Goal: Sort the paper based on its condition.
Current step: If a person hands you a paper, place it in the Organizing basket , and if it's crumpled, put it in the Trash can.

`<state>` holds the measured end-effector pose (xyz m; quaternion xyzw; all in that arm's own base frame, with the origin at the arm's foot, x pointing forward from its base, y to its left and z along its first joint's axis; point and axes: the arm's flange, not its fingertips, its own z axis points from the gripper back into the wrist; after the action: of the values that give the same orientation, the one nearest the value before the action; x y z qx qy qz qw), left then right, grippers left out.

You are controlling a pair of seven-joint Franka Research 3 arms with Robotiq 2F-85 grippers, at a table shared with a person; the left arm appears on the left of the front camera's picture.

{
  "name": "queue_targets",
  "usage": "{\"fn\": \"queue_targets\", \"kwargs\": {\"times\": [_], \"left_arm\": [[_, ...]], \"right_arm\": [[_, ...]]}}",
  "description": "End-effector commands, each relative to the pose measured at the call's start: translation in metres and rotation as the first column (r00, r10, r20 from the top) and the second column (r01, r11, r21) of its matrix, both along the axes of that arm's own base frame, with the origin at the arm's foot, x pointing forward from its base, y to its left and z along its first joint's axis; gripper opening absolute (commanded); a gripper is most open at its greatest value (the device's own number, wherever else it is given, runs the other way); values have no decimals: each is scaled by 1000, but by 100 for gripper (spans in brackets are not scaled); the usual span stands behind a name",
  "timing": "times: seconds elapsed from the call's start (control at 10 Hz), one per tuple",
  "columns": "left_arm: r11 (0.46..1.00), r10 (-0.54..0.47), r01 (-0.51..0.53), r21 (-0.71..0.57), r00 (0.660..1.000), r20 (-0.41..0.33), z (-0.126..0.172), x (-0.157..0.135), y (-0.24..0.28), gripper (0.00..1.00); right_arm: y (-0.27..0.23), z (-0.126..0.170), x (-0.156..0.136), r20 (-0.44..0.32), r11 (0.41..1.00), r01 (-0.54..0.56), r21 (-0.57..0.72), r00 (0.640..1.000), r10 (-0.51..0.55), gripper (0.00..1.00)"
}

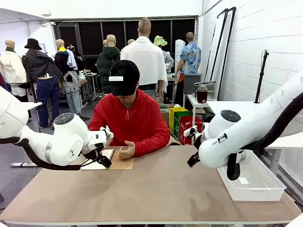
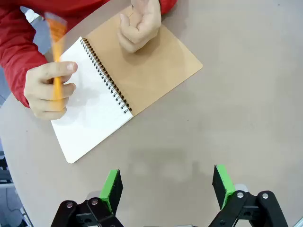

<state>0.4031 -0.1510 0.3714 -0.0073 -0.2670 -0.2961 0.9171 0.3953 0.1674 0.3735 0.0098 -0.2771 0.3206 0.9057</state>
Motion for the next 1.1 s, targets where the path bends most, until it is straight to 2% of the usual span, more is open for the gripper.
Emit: {"fn": "queue_targets", "kwargs": {"times": [0.0,1.0], "left_arm": [[1000,0,0,0,1000,0,0,0,0,100],[1000,0,0,0,1000,0,0,0,0,100]], "right_arm": [[0,0,0,0,1000,0,0,1000,0,100],[0,0,0,0,1000,0,0,1000,0,100]]}}
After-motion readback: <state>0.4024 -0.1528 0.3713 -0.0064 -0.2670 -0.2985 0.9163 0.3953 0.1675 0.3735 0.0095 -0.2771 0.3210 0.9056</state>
